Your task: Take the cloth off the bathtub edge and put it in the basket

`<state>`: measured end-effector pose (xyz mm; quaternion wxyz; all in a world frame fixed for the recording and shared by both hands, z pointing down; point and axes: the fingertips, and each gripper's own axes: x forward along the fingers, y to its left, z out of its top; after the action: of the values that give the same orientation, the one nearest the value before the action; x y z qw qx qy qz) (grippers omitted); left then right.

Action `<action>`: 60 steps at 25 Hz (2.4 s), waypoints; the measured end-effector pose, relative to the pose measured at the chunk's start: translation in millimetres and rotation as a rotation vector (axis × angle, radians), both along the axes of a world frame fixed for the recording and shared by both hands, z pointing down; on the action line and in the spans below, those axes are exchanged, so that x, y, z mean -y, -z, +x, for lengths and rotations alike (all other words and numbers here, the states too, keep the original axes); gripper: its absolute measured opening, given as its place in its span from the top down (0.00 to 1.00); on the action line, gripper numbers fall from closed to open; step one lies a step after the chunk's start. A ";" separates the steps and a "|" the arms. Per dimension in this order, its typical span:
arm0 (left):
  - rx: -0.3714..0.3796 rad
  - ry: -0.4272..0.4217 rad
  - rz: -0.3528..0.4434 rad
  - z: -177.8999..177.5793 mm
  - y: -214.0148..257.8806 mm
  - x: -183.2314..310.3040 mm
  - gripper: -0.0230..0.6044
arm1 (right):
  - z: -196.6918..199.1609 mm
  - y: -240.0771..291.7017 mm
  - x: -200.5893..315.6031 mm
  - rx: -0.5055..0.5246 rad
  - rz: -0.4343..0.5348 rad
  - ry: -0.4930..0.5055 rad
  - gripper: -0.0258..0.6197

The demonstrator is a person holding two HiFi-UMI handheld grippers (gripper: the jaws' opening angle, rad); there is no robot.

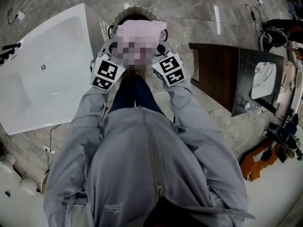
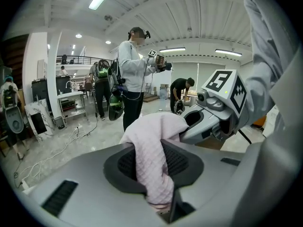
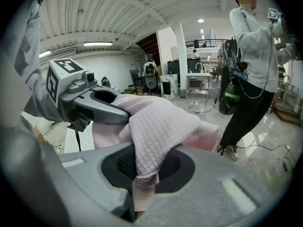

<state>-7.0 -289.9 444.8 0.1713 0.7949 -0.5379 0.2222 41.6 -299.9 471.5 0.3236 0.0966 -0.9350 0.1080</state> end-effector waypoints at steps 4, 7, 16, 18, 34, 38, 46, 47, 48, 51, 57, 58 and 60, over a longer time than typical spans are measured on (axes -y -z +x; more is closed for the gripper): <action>-0.012 0.000 -0.029 -2.8 -24.0 8.4 0.81 | -1.0 -26.1 8.7 -0.021 -0.033 -0.008 0.89; -0.011 0.001 -0.051 -2.0 -42.9 17.0 0.81 | 0.6 -45.9 17.4 -0.038 -0.061 -0.013 0.89; -0.020 0.040 -0.216 -20.8 -89.4 29.6 0.75 | -3.5 -96.8 34.6 -0.178 -0.149 -0.043 0.87; -0.048 0.041 -0.274 -24.5 -101.6 26.9 0.71 | -0.5 -106.7 40.1 -0.198 -0.158 -0.071 0.85; -0.053 0.059 -0.363 -32.5 -131.9 18.0 0.50 | 2.0 -132.8 37.6 -0.216 -0.253 -0.117 0.52; -0.068 0.049 -0.356 -28.1 -130.3 20.7 0.50 | 3.0 -127.9 40.5 -0.214 -0.233 -0.124 0.53; 0.019 0.074 -0.269 -34.8 -99.1 22.0 0.93 | -5.5 -89.0 47.5 -0.143 -0.154 -0.131 0.68; 0.018 0.072 -0.255 -32.8 -93.0 21.6 0.94 | -6.3 -81.4 47.6 -0.132 -0.138 -0.133 0.74; 0.014 0.071 -0.243 -30.2 -86.5 20.9 0.94 | -6.3 -73.6 48.0 -0.121 -0.125 -0.140 0.78; 0.011 0.074 -0.202 -23.5 -64.3 17.6 0.95 | -3.0 -48.0 50.2 -0.080 -0.098 -0.180 0.89; 0.034 0.092 -0.101 -17.1 -5.6 10.9 0.95 | 0.6 13.1 46.9 0.006 -0.018 -0.205 0.95; 0.032 0.102 -0.082 -16.4 5.3 9.2 0.95 | 2.7 23.4 45.5 0.023 -0.015 -0.225 0.95; 0.033 0.124 -0.040 -16.3 27.9 6.4 0.95 | 6.4 43.9 43.8 0.059 -0.012 -0.266 0.95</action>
<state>-23.3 -296.3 416.9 0.1917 0.7528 -0.5842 0.2350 48.1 -343.7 427.6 0.2794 0.2147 -0.9224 0.1581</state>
